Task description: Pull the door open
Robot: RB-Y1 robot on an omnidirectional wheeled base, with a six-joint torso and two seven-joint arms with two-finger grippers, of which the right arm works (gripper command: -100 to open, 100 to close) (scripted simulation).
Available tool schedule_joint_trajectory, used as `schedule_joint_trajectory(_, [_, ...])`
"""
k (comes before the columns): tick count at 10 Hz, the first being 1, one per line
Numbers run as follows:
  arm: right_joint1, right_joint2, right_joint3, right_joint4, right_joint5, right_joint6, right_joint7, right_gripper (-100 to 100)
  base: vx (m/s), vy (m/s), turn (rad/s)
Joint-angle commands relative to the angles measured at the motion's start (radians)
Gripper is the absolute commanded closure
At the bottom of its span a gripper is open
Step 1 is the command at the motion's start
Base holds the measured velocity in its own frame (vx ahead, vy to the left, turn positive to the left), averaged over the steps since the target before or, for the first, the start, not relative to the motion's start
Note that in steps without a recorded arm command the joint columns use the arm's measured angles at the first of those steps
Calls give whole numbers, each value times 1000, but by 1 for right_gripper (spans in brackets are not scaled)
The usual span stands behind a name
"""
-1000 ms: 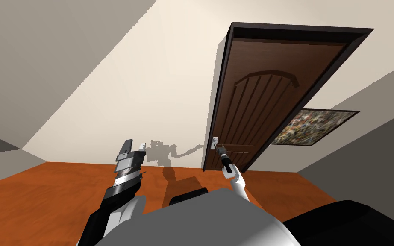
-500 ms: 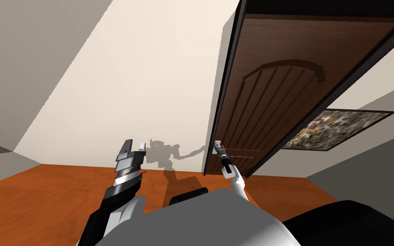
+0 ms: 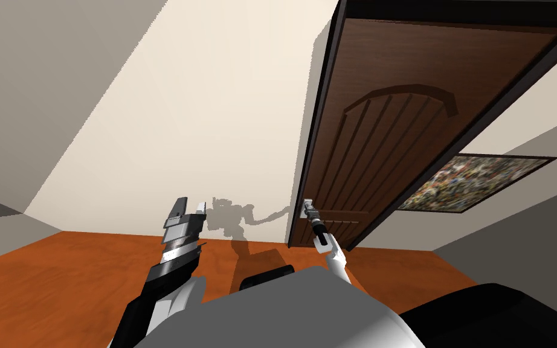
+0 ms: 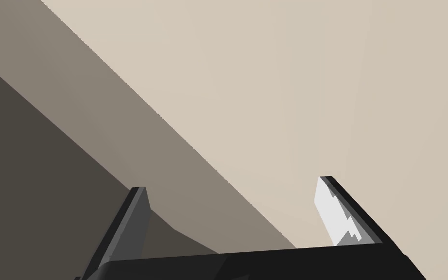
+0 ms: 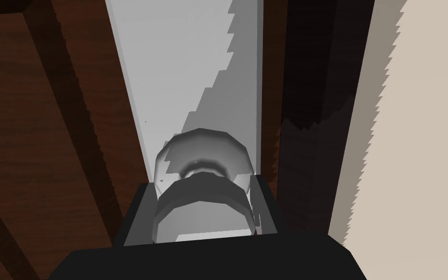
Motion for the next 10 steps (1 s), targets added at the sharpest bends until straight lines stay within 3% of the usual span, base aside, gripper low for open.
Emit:
schedule_joint_trajectory(1, [-2,-1,-1,-3,-1,-1,-1,100,0,0,0])
schedule_joint_trajectory(10, [7,-15,26,-6,-72,6,-202,100,-21,-7,17])
